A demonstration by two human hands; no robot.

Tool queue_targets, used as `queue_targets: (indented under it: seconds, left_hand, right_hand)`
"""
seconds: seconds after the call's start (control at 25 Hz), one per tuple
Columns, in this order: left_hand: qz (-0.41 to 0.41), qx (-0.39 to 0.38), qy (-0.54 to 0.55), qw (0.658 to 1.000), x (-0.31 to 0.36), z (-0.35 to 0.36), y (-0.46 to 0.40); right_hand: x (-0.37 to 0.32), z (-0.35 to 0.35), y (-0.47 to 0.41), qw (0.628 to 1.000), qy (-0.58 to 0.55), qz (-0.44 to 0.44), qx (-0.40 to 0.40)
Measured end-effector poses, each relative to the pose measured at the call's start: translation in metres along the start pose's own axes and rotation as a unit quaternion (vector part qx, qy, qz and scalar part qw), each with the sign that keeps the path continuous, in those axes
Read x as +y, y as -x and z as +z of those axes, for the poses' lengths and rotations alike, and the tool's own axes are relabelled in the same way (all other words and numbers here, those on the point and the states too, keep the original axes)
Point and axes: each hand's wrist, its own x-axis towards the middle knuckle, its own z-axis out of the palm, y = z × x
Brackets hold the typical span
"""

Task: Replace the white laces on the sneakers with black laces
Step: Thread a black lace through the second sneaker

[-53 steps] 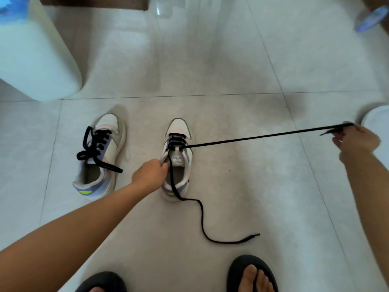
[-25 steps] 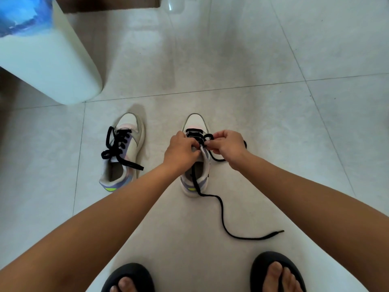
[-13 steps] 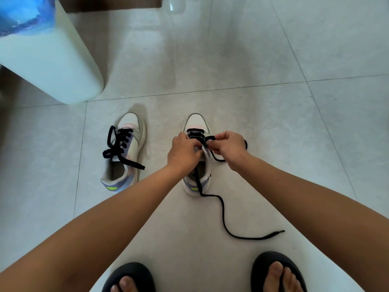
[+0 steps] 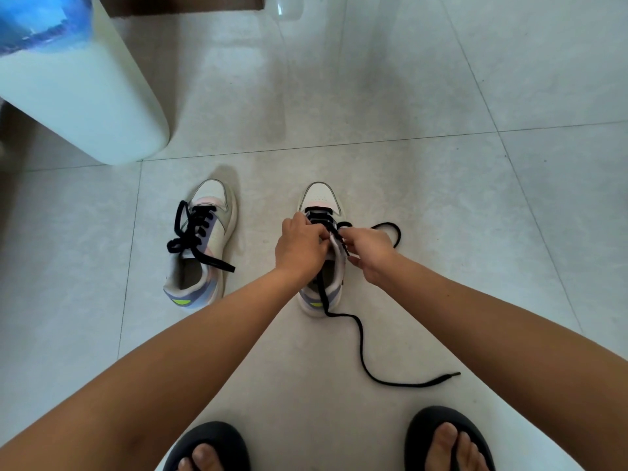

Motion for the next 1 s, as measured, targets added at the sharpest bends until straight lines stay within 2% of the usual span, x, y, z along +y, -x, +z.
queue_targets:
  seconds: [0.16, 0.4, 0.52, 0.92, 1.0]
  left_hand:
    - [0.031, -0.003, -0.067, 0.997, 0.002, 0.001, 0.006]
    - [-0.011, 0.004, -0.100, 0.995, 0.001, -0.002, 0.011]
    - [-0.007, -0.007, -0.104, 0.995, 0.001, -0.002, 0.012]
    - [-0.023, -0.028, -0.093, 0.995, 0.006, -0.014, 0.013]
    - [-0.017, -0.029, -0.083, 0.996, 0.006, -0.014, 0.013]
  right_hand:
    - [-0.022, -0.014, -0.014, 0.989, -0.083, -0.035, 0.118]
    - [-0.070, -0.093, -0.038, 0.955, -0.176, -0.065, 0.228]
    - [-0.072, -0.116, -0.037, 0.962, -0.170, -0.069, 0.201]
    - [-0.076, -0.117, -0.035, 0.985, -0.104, -0.058, 0.125]
    - [-0.067, -0.104, -0.030, 0.993, -0.020, -0.050, 0.107]
